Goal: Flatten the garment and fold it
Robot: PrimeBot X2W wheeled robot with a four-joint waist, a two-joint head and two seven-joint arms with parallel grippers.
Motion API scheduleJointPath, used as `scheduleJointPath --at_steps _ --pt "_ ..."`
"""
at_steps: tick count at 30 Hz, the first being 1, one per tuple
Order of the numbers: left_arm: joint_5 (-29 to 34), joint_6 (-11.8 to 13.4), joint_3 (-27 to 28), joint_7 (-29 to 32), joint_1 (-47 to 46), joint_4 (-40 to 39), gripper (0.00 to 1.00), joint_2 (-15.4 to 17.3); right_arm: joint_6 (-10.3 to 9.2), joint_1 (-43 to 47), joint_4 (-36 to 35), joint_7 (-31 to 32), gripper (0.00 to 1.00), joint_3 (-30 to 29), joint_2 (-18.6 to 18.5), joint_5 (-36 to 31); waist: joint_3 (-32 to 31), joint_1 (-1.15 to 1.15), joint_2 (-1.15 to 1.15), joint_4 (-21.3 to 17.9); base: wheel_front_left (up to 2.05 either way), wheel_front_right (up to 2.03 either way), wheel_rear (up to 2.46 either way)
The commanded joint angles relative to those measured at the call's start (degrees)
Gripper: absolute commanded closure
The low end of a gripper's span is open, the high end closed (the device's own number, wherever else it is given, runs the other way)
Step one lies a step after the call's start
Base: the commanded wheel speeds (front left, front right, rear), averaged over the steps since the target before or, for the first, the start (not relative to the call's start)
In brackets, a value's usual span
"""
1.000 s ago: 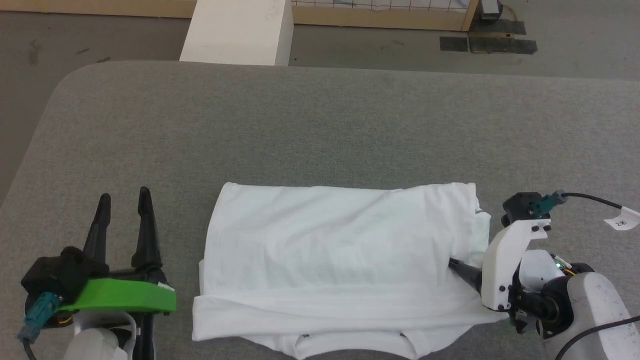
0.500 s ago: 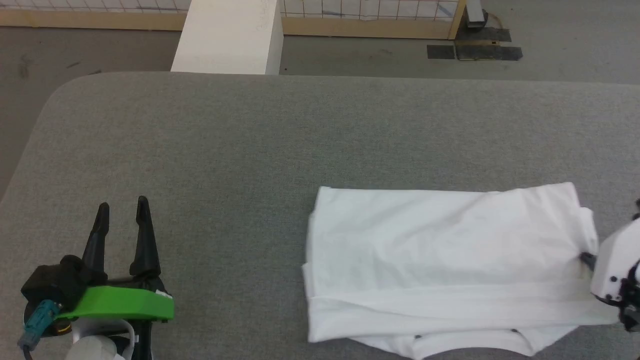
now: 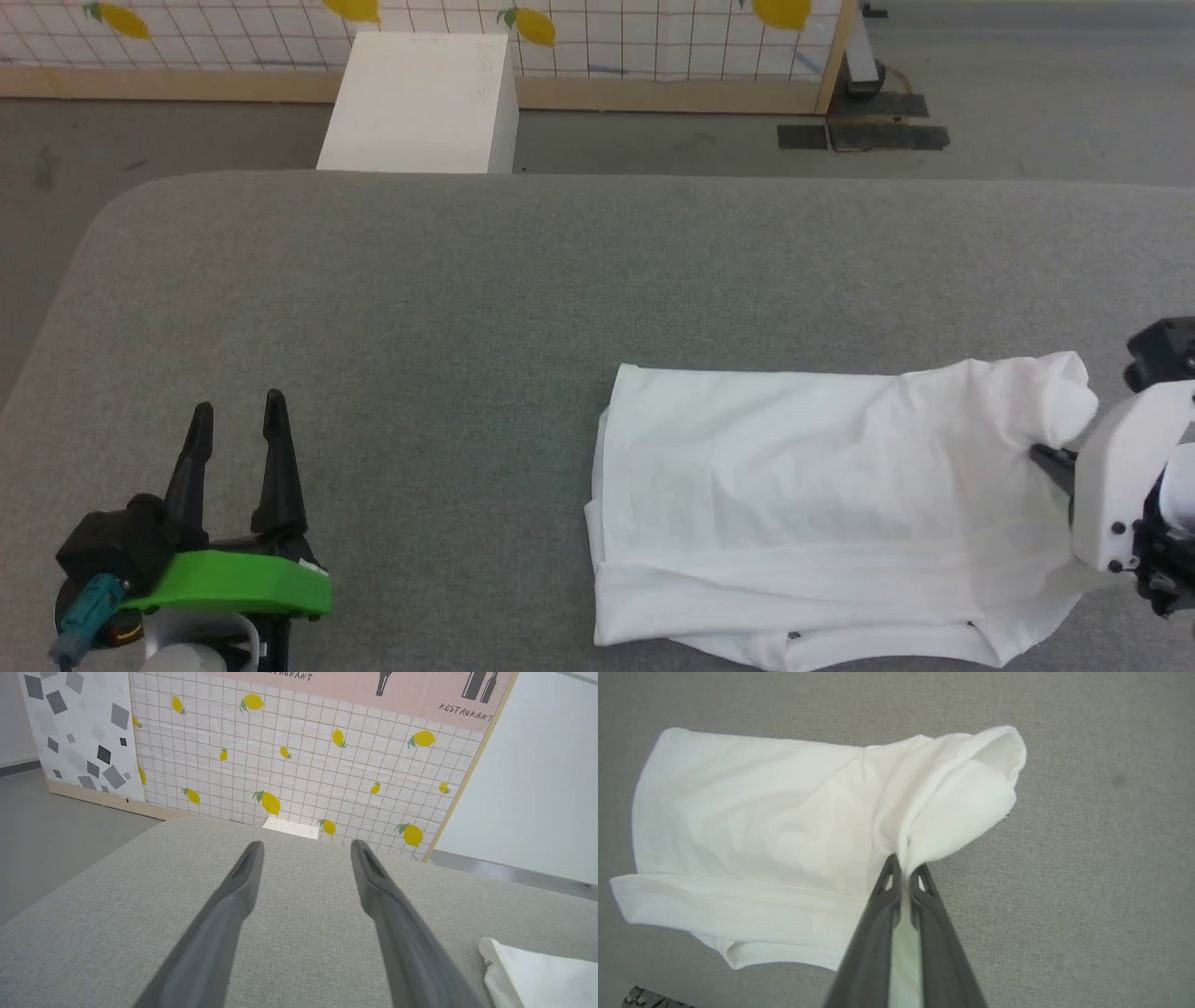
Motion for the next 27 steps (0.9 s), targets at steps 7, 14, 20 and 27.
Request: scheduleJointPath --at_steps 7,14,20,27 --pt "0.51 -0.55 0.4 -0.27 1.03 -0.14 0.0 -0.44 -0.09 0.2 -9.13 0.72 1.0 8.19 2.44 5.86 -1.5 0.0 0.0 0.32 0.0 0.0 0.0" --pt "0.41 -0.85 0.2 -0.27 0.82 -0.25 0.0 -0.76 -0.09 -3.02 -3.16 -3.6 1.0 16.09 6.32 5.62 -0.56 0.0 0.0 2.08 0.0 0.0 0.0" --pt "0.34 -1.09 0.27 -0.27 0.71 -0.04 0.0 -1.12 -0.09 -7.87 7.06 -9.05 1.0 21.33 9.52 3.81 0.92 0.0 0.0 3.39 0.0 0.0 0.0" --pt "0.28 -1.43 -0.37 -0.27 -0.26 0.76 0.0 -1.78 -0.09 -11.97 18.1 -13.63 1.0 27.19 11.59 2.73 2.46 0.0 0.0 4.79 0.0 0.0 0.0"
